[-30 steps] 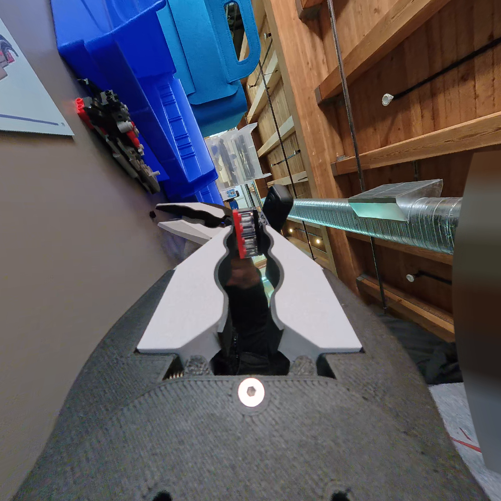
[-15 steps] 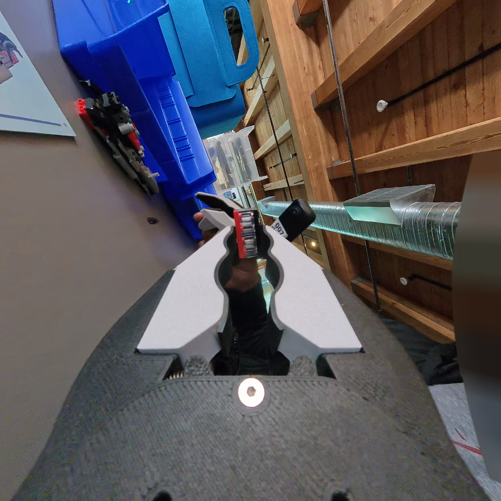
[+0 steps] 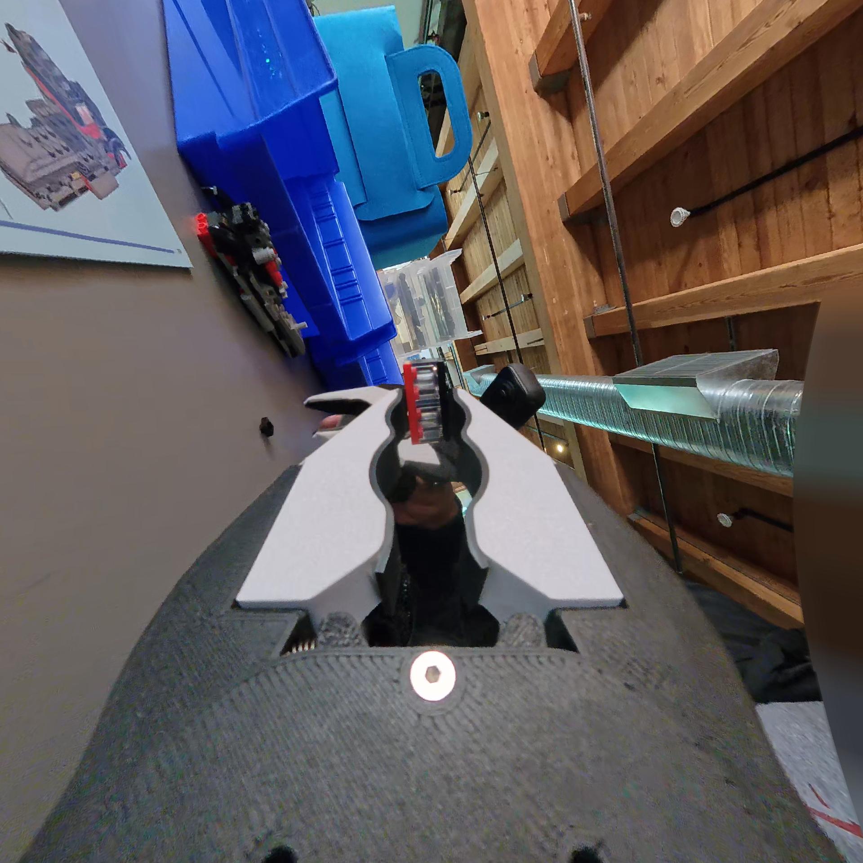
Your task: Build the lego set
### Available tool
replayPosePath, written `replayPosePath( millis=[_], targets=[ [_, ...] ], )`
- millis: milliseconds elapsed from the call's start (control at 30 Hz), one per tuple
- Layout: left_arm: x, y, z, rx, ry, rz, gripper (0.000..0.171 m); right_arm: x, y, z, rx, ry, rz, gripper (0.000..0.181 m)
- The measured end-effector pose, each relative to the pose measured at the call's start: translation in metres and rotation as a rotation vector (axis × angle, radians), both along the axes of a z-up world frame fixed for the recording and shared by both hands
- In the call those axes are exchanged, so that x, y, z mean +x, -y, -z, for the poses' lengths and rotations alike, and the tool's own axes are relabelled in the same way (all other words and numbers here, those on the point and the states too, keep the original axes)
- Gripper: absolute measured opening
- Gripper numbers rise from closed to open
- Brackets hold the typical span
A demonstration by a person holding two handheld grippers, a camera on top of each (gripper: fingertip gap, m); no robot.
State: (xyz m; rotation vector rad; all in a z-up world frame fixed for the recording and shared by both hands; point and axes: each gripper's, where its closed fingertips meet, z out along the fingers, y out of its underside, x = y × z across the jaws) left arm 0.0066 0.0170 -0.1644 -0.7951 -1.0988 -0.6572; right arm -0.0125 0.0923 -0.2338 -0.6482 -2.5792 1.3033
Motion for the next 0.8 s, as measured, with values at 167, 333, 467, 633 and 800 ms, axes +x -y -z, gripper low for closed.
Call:
replayPosePath(
  millis=[167, 333, 467, 633, 800],
  targets=[
    [0.000, 0.001, 0.000, 0.002, -0.001, -0.002, 0.018, 0.002, 0.018, 0.013, 0.086, 0.000, -0.045, 0.025],
    [-0.001, 0.006, -0.001, 0.008, -0.001, -0.010, 0.018, 0.002, 0.025, 0.019, 0.133, -0.016, -0.059, 0.024],
    [-0.002, 0.007, -0.001, 0.013, 0.000, -0.009, 0.018, 0.000, 0.026, 0.020, 0.146, -0.029, -0.055, 0.013],
    [-0.002, 0.007, -0.001, 0.017, 0.000, -0.010, 0.017, -0.001, 0.031, -0.010, 0.024, -0.118, -0.068, 0.009],
    [-0.002, 0.008, 0.000, 0.013, 0.002, -0.013, 0.017, -0.007, 0.021, -0.051, -0.153, -0.160, -0.029, 0.021]
  ],
)
